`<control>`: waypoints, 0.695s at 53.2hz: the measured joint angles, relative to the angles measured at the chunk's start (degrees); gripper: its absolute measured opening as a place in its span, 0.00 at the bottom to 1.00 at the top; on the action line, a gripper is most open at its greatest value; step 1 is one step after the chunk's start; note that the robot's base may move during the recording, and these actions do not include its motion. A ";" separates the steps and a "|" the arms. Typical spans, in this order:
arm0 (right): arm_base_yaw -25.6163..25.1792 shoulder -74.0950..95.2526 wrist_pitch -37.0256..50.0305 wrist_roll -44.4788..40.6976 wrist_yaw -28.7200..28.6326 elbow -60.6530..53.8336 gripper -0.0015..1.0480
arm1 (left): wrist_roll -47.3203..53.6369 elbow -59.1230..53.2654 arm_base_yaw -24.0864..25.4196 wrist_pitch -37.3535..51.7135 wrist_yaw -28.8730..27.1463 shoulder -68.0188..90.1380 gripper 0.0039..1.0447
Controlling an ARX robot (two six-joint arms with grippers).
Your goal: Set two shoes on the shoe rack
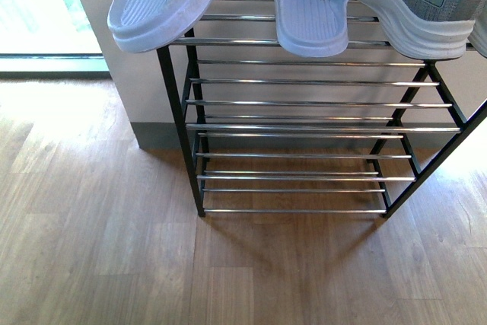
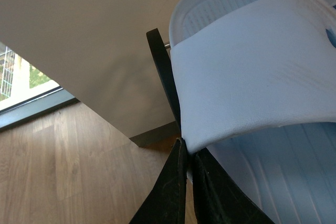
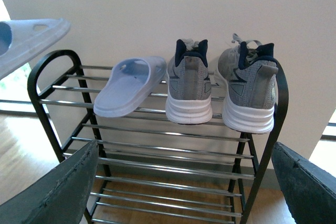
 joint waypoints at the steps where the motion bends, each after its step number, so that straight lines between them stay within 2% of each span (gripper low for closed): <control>1: 0.00 0.00 0.00 0.02 0.00 0.00 0.91 | 0.61 1.68 0.02 -0.61 -0.20 1.42 0.01; 22: 0.00 0.00 0.00 0.02 -0.02 0.00 0.91 | 7.48 20.46 0.24 -5.95 -3.17 19.37 0.01; 37: 0.00 0.00 0.00 0.02 -0.02 0.00 0.91 | 9.81 25.81 0.59 -6.32 -4.48 25.73 0.01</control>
